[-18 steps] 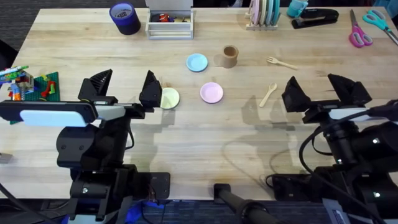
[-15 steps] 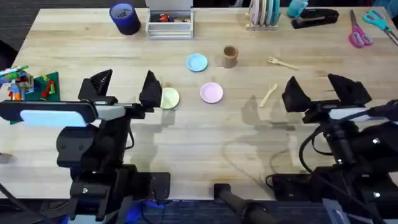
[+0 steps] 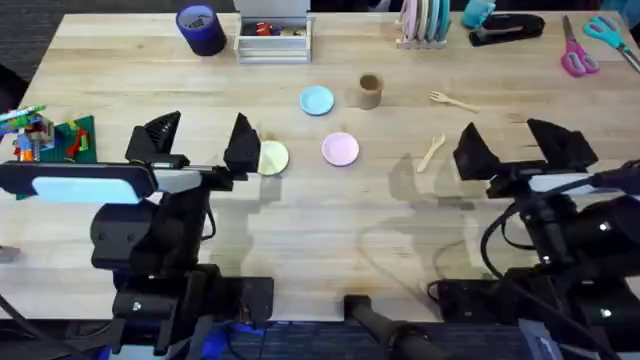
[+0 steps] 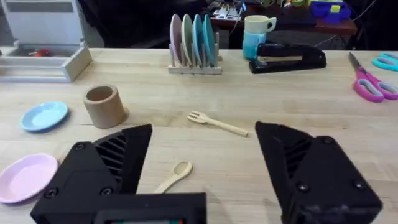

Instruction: Pick up a utensil and set it on the pink plate, then put the other utensil in the container.

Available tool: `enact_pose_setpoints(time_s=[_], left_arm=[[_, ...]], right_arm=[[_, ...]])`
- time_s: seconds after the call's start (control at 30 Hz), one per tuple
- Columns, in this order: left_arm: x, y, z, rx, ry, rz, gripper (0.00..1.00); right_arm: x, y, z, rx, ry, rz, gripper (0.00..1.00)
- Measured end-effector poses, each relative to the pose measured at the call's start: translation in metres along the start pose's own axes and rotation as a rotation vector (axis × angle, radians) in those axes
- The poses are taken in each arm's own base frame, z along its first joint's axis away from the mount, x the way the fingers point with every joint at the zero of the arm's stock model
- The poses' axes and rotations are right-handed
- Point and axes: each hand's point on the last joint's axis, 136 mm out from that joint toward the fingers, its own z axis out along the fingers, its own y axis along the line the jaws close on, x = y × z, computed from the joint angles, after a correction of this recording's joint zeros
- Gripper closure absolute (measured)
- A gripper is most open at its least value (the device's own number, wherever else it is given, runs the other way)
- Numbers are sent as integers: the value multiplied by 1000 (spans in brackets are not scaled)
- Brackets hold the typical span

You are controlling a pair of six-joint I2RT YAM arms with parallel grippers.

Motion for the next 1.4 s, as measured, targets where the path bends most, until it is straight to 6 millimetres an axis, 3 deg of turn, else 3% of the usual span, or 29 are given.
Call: enact_pose_setpoints(time_s=[0.17, 0.3, 0.47, 0.6, 0.8, 0.97, 1.1, 1.27, 1.4], left_arm=[[9, 1, -2, -8, 65, 0, 9], [-6, 6, -8, -36, 137, 2, 10], [-41, 9, -5, -56, 228, 5, 10], [-67, 10, 12, -59, 303, 6, 10], [-92, 4, 51, -23, 470, 1, 10], [-97, -8, 87, 46, 601, -20, 9], [-100, -17, 110, 98, 628, -38, 9], [-89, -30, 117, 173, 664, -66, 9], [-88, -37, 117, 209, 668, -80, 9]], right_arm=[[3, -1, -3, 4, 43, 1, 5], [0, -6, -13, 38, 148, 1, 5], [-56, -13, -20, 82, 169, -1, 5], [-98, -19, -10, 113, 225, -1, 5], [-127, -23, 21, 124, 425, -5, 5], [-133, -24, 44, 125, 600, -8, 5], [-122, -21, 50, 104, 732, -3, 6], [-101, -15, 51, 69, 847, 12, 5], [-98, -13, 52, 59, 857, 17, 5]])
